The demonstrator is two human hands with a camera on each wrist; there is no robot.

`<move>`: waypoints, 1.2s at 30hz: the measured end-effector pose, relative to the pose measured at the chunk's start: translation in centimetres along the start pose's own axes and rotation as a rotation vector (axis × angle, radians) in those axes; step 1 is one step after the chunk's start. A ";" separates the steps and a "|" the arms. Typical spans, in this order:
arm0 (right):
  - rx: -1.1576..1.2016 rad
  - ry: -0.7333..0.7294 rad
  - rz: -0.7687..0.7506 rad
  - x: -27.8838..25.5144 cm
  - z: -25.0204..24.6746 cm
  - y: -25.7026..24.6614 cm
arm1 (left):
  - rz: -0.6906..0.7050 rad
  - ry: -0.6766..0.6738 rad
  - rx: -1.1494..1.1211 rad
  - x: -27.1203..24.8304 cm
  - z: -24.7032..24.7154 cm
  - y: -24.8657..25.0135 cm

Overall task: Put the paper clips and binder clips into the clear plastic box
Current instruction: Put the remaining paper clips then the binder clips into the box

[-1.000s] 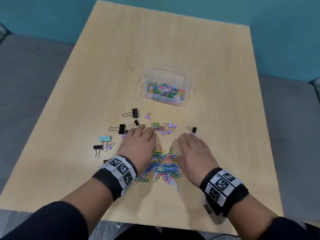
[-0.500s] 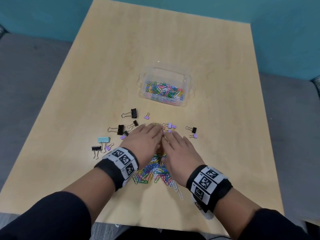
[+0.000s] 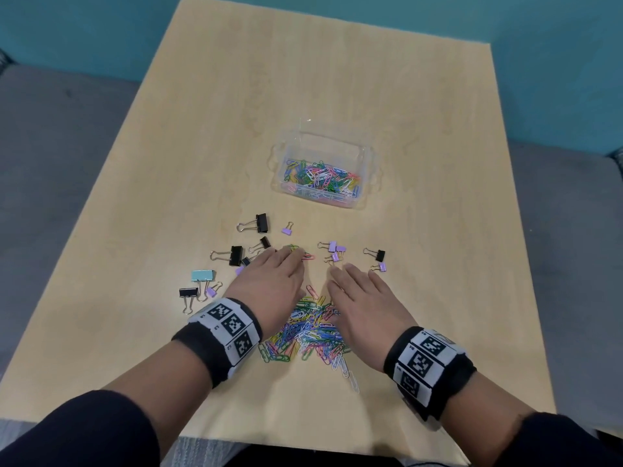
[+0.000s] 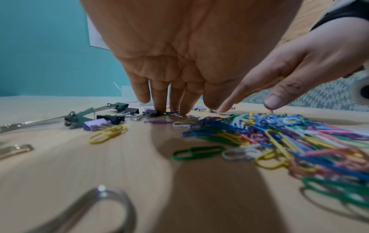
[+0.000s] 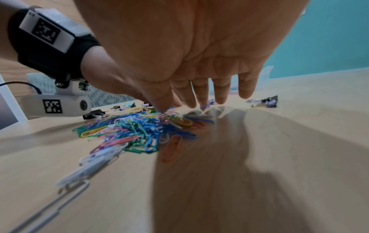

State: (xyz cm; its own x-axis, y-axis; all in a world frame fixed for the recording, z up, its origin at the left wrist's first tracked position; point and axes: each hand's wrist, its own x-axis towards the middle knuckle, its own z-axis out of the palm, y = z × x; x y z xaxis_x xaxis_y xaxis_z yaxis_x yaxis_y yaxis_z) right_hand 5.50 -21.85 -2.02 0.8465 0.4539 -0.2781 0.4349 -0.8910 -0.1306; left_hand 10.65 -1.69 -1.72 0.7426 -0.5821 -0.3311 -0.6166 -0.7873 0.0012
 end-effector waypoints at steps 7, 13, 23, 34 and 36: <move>0.083 0.045 0.027 -0.6 0.0 0.1 | 0.008 0.099 -0.035 -0.3 0.8 0.8; 0.166 0.036 0.033 -3.1 1.3 -1.1 | 0.076 0.121 -0.103 -1.2 0.9 2.7; 0.090 -0.016 0.047 -3.7 2.4 -2.4 | -0.007 0.107 -0.213 -2.4 2.2 3.7; 0.122 -0.008 0.036 -4.9 2.6 -2.5 | -0.337 0.086 -0.275 -5.6 2.7 3.6; 0.122 -0.006 0.034 -5.1 2.9 -2.9 | -0.390 0.066 -0.307 -6.2 2.7 3.1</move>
State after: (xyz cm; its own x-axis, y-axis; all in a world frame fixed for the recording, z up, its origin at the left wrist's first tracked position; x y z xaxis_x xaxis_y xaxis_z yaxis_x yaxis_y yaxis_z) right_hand -0.92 -21.63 -2.95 0.8580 0.4240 -0.2899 0.3655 -0.9005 -0.2355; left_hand 3.42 0.03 -2.25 0.9238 -0.2359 -0.3015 -0.1914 -0.9667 0.1698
